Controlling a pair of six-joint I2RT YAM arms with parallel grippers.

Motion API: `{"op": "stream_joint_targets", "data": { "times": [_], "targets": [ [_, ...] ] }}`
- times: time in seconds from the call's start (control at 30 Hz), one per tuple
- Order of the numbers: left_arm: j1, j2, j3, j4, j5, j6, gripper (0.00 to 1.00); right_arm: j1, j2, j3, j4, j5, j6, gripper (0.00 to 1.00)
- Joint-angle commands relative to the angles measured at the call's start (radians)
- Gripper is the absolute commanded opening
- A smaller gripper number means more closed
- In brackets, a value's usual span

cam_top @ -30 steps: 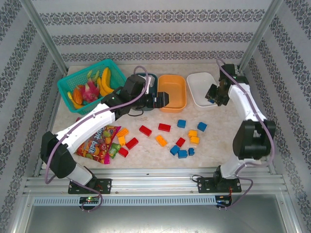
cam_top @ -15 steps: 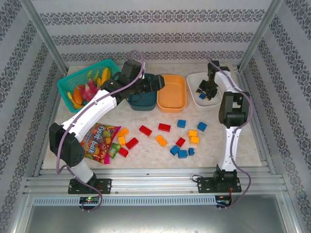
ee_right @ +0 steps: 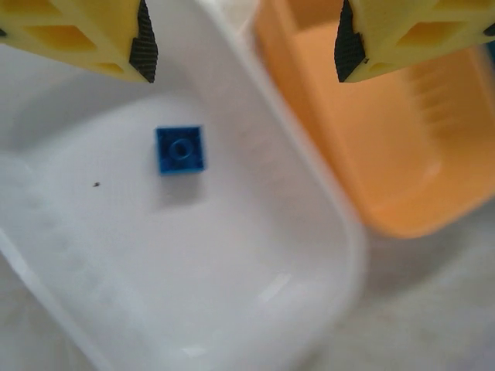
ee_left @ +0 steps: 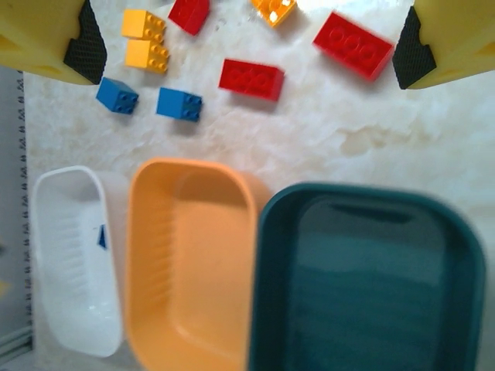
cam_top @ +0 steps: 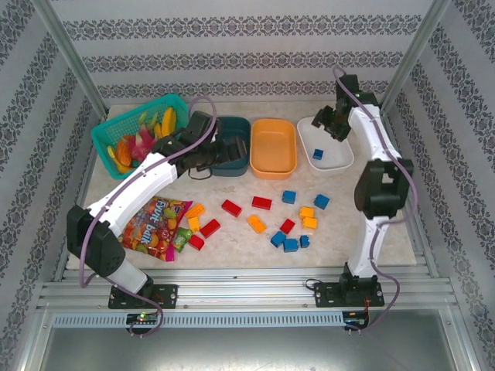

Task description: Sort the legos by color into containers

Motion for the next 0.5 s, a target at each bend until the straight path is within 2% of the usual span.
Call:
{"op": "stream_joint_targets", "data": {
  "times": [0.0,0.2,0.37,0.47],
  "targets": [
    [0.011,-0.056,-0.086,-0.108,-0.028,-0.141,0.96,0.090,-0.225,-0.163,0.148,0.030,-0.025,0.64],
    [0.011,-0.125,-0.247,-0.134,0.003,-0.282,0.92,0.289,-0.615,-0.631,0.449,-0.028,-0.050,0.65],
    [0.011,-0.159,-0.332,-0.170,0.002,-0.376,0.91,0.476,-0.851,-0.932,0.595,-0.139,-0.070,0.67],
    [0.009,-0.192,-0.385,-0.182,0.011,-0.441,0.88,0.597,-0.965,-1.057,0.592,-0.088,-0.090,0.67]
  ]
}}
